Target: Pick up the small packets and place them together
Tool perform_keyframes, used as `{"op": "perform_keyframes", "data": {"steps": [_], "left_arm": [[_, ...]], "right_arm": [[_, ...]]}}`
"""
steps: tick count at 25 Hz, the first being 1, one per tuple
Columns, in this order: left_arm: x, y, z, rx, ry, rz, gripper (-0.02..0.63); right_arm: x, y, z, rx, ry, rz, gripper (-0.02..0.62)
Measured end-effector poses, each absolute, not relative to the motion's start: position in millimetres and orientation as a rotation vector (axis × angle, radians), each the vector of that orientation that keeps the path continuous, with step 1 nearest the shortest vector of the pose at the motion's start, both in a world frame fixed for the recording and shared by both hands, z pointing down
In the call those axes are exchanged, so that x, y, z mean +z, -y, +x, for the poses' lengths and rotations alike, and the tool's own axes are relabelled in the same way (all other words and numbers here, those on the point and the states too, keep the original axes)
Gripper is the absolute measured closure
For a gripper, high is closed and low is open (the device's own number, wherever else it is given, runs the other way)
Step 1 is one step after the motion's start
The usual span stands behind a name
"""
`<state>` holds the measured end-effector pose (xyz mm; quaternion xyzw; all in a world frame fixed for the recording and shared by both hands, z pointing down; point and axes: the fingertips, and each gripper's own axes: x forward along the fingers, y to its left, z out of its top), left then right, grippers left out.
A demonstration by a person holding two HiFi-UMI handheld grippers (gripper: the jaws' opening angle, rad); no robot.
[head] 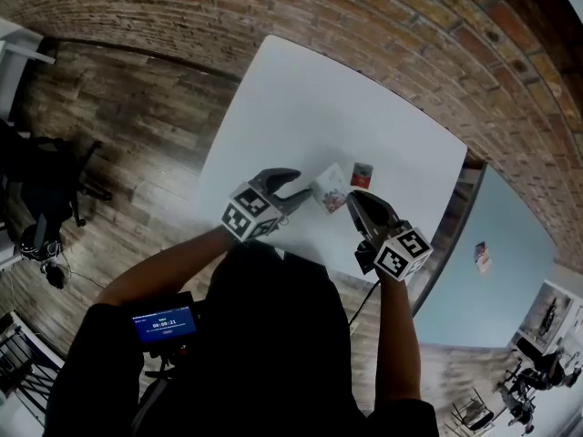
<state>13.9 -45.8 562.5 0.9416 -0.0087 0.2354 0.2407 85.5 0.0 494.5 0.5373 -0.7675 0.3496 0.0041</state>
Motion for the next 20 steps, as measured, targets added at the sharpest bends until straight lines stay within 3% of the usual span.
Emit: {"op": "perform_keyframes", "data": {"steps": [8,11,15,20], "left_arm": [[552,22,15,0.443,-0.21,2.317,0.427],[549,11,11,0.456,-0.272,2.315,0.543],[550,0,10,0.462,-0.308,2.295,0.601],[553,-7,9,0.491,-0.343,2.295,0.584]], "right_arm": [[487,-16,62,1.137,2.531,1.478,0.569],[488,-22,59,1.143,2.545,1.451,0.569],[490,-27,63,1.165,2.539,1.479,0.569],[492,-34,63,1.154,2.547,1.452,0.569]]}}
